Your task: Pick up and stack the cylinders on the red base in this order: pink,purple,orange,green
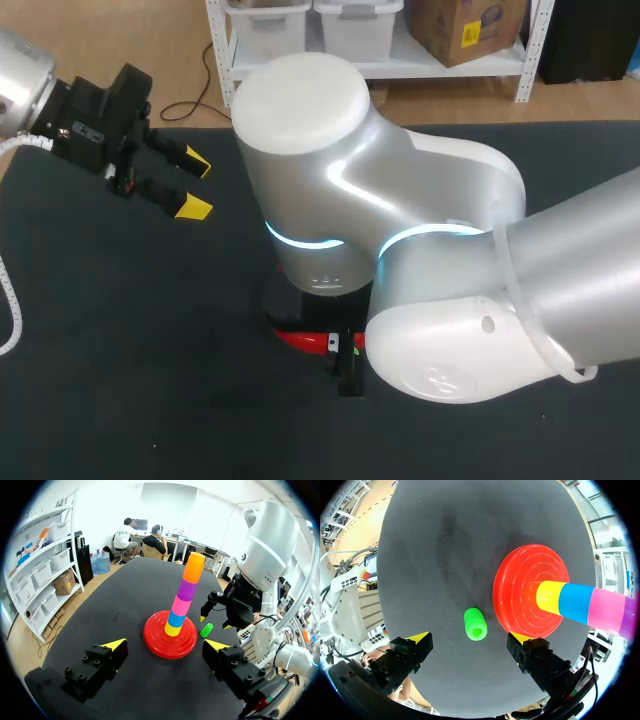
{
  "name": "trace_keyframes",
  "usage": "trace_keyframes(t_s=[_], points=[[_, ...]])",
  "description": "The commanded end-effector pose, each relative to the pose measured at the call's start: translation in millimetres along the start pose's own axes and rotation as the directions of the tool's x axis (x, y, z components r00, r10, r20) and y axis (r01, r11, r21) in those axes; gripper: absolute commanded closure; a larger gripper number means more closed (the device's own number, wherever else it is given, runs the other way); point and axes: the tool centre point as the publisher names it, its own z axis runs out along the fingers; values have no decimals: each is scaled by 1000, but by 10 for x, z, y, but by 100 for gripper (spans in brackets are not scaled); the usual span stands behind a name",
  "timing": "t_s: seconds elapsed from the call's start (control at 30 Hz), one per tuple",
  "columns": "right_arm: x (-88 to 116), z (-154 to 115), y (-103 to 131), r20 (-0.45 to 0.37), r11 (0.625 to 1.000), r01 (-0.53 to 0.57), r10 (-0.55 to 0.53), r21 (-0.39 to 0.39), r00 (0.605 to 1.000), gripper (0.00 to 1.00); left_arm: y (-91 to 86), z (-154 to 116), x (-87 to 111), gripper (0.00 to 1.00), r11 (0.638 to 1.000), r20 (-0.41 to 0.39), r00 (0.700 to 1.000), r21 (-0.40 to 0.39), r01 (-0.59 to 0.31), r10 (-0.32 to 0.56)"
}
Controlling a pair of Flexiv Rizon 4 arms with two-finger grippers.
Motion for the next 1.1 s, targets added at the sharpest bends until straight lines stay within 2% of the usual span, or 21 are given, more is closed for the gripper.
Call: trace_keyframes(t_s=[0.03,0.07,0.13,0.17,0.33,0.93,1.1], points=[[11,26,-7,3,1000,-6,6,-9,1000,26,-1,1,11,0,1000,3,1000,-1,-2,2],[13,28,-8,0,1000,-8,8,-11,1000,36,-1,1,11,0,1000,3,1000,-1,-2,2],[13,29,-8,-2,1000,-8,8,-9,1000,50,-1,1,11,0,1000,3,1000,-1,-2,2],[12,30,-9,-1,1000,-9,9,-8,1000,52,-1,1,11,0,1000,3,1000,-1,-2,2],[-16,29,-39,6,1000,-19,19,-8,1000,56,-1,1,11,0,1000,3,1000,-1,-2,2],[-85,85,-61,35,999,-40,40,-9,999,60,-1,1,11,0,1000,3,1000,-1,-2,2],[-90,87,-56,42,999,-43,43,-14,998,65,-1,1,11,0,1000,3,1000,-1,-2,2]])
